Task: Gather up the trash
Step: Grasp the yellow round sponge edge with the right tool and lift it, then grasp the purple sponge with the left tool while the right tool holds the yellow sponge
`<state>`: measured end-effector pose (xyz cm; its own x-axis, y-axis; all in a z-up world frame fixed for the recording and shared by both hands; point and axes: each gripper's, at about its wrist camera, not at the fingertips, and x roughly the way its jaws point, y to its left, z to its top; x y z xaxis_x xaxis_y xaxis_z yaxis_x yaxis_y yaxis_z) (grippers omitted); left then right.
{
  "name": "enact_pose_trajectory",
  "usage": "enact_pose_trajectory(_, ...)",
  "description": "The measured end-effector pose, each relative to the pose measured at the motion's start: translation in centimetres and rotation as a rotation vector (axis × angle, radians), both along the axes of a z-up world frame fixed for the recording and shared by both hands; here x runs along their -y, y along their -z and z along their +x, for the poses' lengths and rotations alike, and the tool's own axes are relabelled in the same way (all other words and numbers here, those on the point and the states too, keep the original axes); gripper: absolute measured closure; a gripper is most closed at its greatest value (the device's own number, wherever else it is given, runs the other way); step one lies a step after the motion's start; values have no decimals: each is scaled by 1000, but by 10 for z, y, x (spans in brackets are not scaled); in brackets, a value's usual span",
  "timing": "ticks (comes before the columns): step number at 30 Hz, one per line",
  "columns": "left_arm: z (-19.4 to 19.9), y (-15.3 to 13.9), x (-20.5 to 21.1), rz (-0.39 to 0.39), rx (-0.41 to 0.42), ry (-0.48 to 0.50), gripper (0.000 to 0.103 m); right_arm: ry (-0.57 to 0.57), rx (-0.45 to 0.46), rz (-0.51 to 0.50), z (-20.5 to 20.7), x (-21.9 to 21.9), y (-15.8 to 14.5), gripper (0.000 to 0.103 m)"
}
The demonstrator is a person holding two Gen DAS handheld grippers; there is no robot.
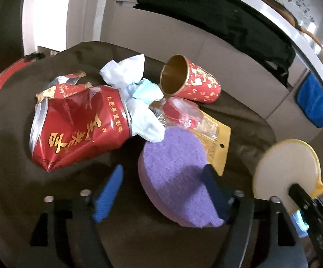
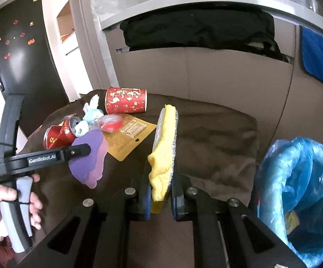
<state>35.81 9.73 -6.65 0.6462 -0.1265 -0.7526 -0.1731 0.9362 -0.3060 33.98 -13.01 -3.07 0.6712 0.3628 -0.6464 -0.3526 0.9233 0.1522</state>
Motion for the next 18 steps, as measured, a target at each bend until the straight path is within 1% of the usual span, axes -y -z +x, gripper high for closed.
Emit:
enact_pose_trajectory(3, 3, 5, -6, -67, -22, -8, 23, 4, 7, 2, -5, 5, 0, 91)
enact_pose_trajectory(6, 5, 3, -7, -70, -53, -21, 23, 6, 17, -8, -11, 9, -1, 91)
enact_pose_trajectory(10, 6, 4, -5, -95, -58, 8, 26, 14, 22, -6, -15, 13, 0, 91)
enact_pose_trajectory(11, 7, 4, -2, -90, -54, 12, 30, 16, 22, -4, -16, 14, -1, 91)
enact_pose_trajectory(12, 6, 3, 0, -90, -42, 20, 37, 18, 24, -3, -17, 15, -1, 91)
enact_pose_trajectory(13, 5, -1, 4, -76, -35, 22, 37, 21, 26, -5, -19, 16, -1, 91)
enact_pose_trajectory(14, 4, -6, 10, -33, -23, 27, 44, 22, 27, -6, -19, 16, -1, 91)
enact_pose_trajectory(15, 1, -12, 16, 7, 12, 38, 52, 22, 28, -7, -21, 17, -2, 91)
enact_pose_trajectory(17, -3, -22, 24, 48, 55, 55, 61, 24, 30, -13, -23, 19, -2, 91)
enact_pose_trajectory(18, -4, -27, 29, 58, 74, 71, 64, 26, 33, -17, -24, 19, -3, 91)
